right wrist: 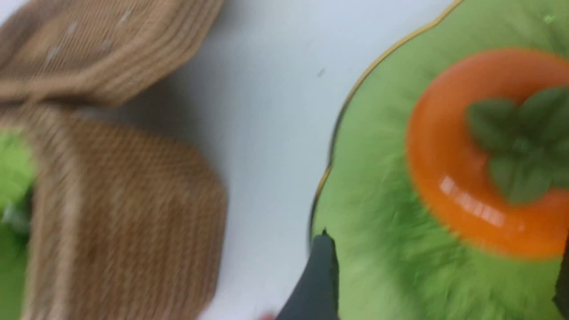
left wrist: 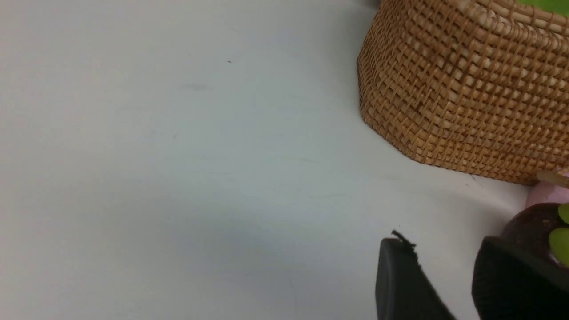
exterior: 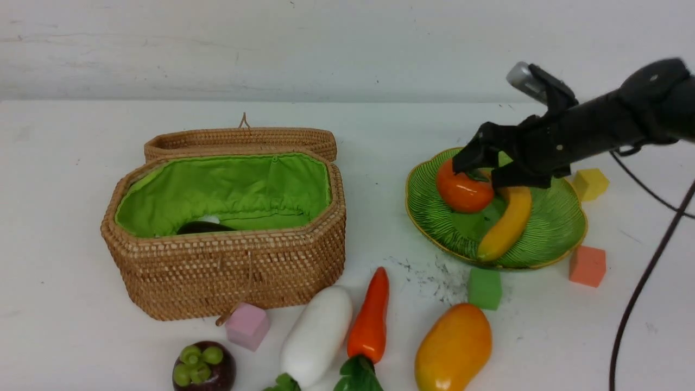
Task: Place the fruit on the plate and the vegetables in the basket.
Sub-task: Grab a tomato with your right arm and place it on the plate on the right, then use the right arm to grab a mango and put it into the right plate
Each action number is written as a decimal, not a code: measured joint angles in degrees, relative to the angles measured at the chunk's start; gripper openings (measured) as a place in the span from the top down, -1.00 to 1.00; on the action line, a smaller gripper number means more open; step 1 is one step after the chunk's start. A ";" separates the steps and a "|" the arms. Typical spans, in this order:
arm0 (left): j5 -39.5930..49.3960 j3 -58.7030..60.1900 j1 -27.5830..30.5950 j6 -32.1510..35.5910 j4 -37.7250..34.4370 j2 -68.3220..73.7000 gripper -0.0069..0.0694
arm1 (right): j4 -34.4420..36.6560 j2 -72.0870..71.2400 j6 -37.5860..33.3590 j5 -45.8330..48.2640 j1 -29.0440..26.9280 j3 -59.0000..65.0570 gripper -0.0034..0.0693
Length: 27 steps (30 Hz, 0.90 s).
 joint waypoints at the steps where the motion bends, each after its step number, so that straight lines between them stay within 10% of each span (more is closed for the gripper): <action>1: 0.00 0.00 0.00 0.00 0.00 0.00 0.19 | -1.57 -1.70 0.17 2.41 0.06 0.00 -0.89; 11: 0.00 0.00 0.00 0.00 0.00 0.00 0.19 | -12.63 -20.52 14.81 18.29 5.18 6.95 -0.70; 27: 0.00 0.00 0.00 0.00 0.00 0.00 0.19 | -17.44 -26.68 41.56 -2.67 16.57 33.21 -0.72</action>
